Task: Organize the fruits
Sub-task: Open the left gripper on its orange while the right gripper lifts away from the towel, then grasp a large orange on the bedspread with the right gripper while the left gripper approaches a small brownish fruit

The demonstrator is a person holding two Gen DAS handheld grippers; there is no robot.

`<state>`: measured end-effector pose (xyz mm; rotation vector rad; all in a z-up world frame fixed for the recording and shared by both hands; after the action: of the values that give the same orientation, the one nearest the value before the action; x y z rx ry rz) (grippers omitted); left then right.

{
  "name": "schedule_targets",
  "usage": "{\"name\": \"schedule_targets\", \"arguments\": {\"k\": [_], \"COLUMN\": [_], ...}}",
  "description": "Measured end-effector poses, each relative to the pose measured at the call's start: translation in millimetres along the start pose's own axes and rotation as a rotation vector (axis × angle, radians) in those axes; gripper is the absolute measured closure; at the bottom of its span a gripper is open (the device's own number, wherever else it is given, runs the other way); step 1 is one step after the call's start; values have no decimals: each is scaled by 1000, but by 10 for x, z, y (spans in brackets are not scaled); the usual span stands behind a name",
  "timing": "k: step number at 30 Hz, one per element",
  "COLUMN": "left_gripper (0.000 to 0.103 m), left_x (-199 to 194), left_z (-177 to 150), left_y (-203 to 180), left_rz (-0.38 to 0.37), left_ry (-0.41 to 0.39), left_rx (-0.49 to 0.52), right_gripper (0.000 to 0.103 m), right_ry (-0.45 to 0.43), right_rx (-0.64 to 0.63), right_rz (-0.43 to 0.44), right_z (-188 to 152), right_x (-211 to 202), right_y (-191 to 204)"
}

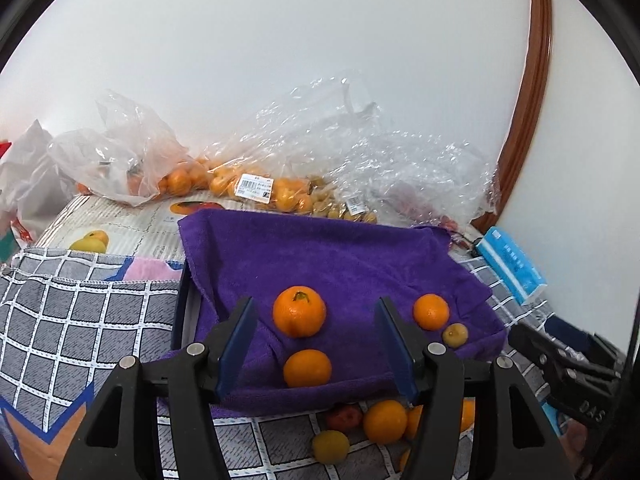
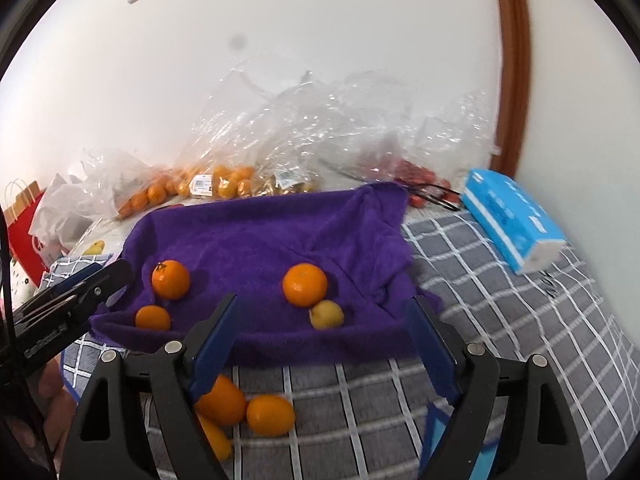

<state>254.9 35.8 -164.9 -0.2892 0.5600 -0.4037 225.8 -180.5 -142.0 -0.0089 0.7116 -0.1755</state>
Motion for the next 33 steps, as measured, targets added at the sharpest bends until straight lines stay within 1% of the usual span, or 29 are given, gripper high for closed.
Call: {"name": "schedule_targets", "arguments": {"k": [2,4,6,8,9,11,14,18,20,22,24,26,27,28,30,31,33], "left_gripper": [44,44,44,44,44,44,44,45,45,45,45,45,45,46,46,47,47], "left_x": [-32,-65,-149,-229,-250,-294,-383,-493,-485,-469,-456,-443,-437,-429,-407,-389,-387], "left_z": [36,36,9,-50,-76,-170,-315,-469,-573,-688,-790,-898,-932,-989,-1060,-1100,-1085], "left_y": [-38,-107,-197,-246,-257,-277,-304,-240,-174,-83,-12,71,81,100,108,122,138], "left_rz": [-2,1,-23,1,9,31,24,50,53,46,44,68,84,112,142,145,130], "left_ry": [6,41,42,49,54,87,116,117,158,200,223,229,232,241,256,281,279], "left_rx": [-4,3,22,50,57,75,81,58,25,-28,-65,-85,-80,-58,-13,-16,-32], "right_gripper": [19,18,18,18,18,18,18,18,18,18,18,18,18,18,19,21,22], "right_ry": [-6,-3,-8,-17,-6,17,52,87,91,82,71,69,69,66,62,59,49], "right_rx": [12,6,-2,-17,-23,-11,16,47,52,42,50,62,66,65,50,36,26], "right_rz": [6,2,-13,-26,-21,20,51,86,101,94,86,93,97,96,98,95,71], "right_z": [-33,-62,-99,-144,-188,-261,-356,-425,-446,-461,-474,-498,-516,-534,-559,-571,-574], "right_x": [-90,-137,-187,-221,-227,-231,-241,-276,-323,-372,-390,-393,-387,-379,-359,-344,-308], "right_y": [-57,-90,-113,-118,-110,-80,-69,-103,-127,-157,-188,-202,-207,-208,-205,-196,-199]}}
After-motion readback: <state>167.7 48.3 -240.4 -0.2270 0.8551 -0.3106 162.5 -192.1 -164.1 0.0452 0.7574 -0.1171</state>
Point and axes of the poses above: each gripper's, at about its wrist camera, not at the fingertips, and x roughly the way its jaws point, y to its left, z to its top, the point moved 8 cm from there along x, roughly the way its jaws point, and after that the axes turned 15 degrees about -z, right-handed, at the moved point
